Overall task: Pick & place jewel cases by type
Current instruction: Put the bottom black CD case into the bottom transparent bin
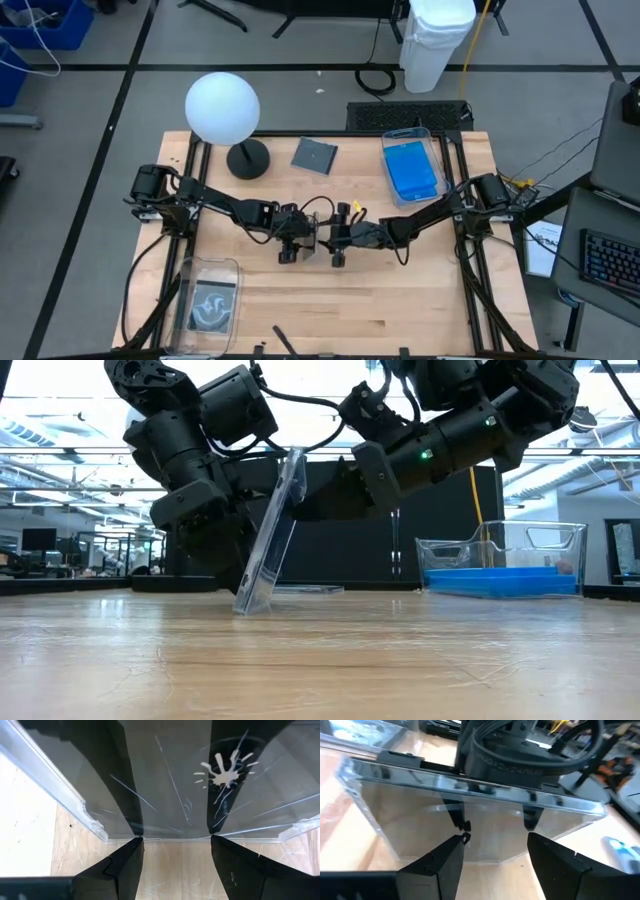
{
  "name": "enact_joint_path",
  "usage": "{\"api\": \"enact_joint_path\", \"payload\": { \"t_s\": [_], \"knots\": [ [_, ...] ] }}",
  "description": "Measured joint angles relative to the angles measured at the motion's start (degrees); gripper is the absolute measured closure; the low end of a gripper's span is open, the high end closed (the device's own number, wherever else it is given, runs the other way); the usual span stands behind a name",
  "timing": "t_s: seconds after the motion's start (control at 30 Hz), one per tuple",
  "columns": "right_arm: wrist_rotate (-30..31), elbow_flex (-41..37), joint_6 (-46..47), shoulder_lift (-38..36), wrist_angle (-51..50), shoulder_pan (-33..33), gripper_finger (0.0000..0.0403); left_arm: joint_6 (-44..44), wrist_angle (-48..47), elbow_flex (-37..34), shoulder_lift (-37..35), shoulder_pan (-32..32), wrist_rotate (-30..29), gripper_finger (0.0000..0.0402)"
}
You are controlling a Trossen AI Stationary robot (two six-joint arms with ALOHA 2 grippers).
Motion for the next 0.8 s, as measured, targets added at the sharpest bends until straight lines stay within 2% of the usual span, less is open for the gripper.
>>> {"api": "enact_joint_path", "payload": {
  "t_s": [0.23, 0.5, 0.8],
  "knots": [
    [2.81, 0.0, -6.99, 0.0, 1.88, 1.23, 0.0193, 0.01, 0.0, 0.0, 0.0, -0.02, 0.0, 0.0165],
    [12.39, 0.0, -18.14, 0.0, 4.08, 4.17, 0.0193, 0.03, 0.0, 0.0, 0.0, 0.0, 0.0, 0.0165],
    [12.96, 0.0, -23.67, 0.0, 6.67, 5.26, 0.0193, 0.03, -0.01, 0.0, -0.04, -0.02, 0.0, 0.0165]
  ]
}}
